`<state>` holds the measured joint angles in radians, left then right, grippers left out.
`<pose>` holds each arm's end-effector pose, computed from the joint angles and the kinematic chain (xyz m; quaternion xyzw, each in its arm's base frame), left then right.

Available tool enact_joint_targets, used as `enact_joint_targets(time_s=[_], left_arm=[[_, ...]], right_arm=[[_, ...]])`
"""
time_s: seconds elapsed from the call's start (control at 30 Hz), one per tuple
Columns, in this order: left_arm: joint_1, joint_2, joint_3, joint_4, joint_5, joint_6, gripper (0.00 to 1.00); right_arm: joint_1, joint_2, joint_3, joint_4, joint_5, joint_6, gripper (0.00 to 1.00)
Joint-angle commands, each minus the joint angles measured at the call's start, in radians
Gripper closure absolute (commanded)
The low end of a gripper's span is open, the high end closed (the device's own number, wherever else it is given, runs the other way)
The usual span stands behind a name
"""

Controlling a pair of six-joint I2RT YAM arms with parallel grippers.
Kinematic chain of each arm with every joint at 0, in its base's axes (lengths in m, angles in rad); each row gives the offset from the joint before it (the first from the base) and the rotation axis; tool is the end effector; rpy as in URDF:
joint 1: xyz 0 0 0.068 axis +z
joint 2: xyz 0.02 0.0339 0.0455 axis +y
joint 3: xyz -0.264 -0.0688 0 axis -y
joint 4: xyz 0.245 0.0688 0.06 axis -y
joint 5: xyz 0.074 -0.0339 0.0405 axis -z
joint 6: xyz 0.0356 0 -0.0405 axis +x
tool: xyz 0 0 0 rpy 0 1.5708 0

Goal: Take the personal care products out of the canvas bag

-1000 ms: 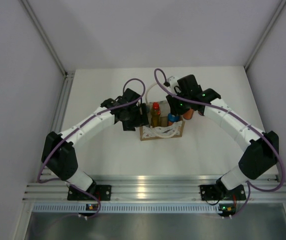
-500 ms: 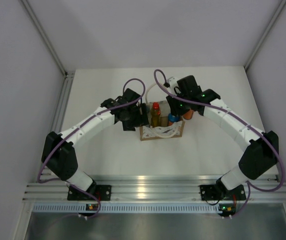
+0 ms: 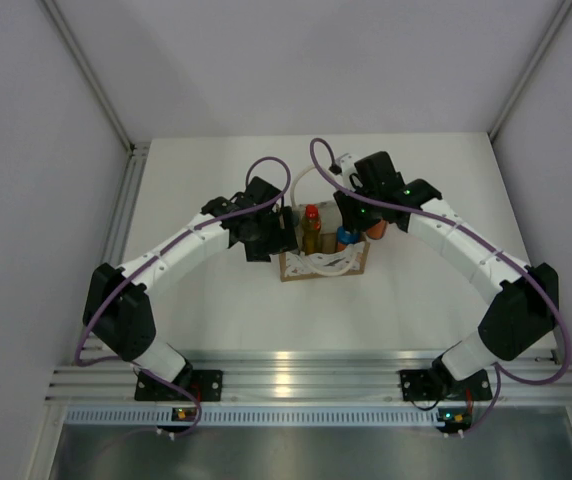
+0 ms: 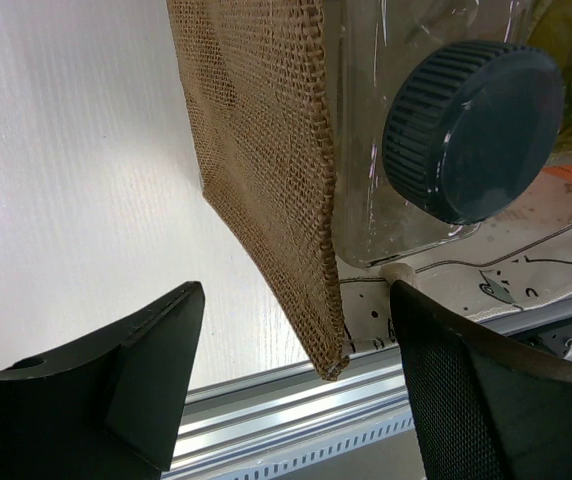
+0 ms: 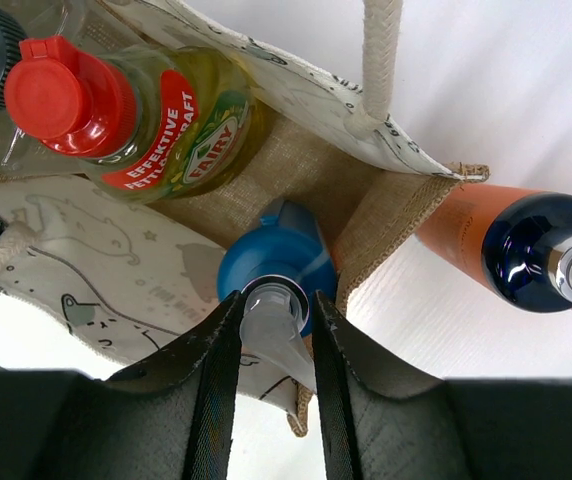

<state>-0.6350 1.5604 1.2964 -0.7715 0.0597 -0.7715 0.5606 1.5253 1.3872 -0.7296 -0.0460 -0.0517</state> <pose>0.2606 -0.1947 0.2773 -0.0579 0.9623 -0.1929 0.1830 0.2784 0.1767 0.3193 -0.2904 0.8926 0.1076 0.3277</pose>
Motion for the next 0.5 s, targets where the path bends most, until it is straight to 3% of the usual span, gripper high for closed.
enact_joint_targets(time_s=[0.0,0.23,0.3,0.37,0.47], left_arm=[[-0.003,-0.013,0.017,0.008,0.005,-0.003,0.20],[-0.003,-0.013,0.017,0.008,0.005,0.000,0.20],[-0.003,-0.013,0.018,0.009,0.003,0.000,0.20],[-0.003,-0.011,0.021,0.009,0.003,0.000,0.20],[-0.003,-0.010,0.023,0.008,0.002,0.000,0.20]], right_arm=[[0.013,-0.039,-0.004,0.007,0.028,0.012,0.69],[0.015,-0.043,-0.005,0.007,0.021,0.023,0.71],[0.013,-0.043,-0.004,0.007,0.024,0.029,0.79],[0.013,-0.042,-0.002,0.007,0.031,0.035,0.82],[0.015,-0.047,0.006,0.007,0.040,0.044,0.96]])
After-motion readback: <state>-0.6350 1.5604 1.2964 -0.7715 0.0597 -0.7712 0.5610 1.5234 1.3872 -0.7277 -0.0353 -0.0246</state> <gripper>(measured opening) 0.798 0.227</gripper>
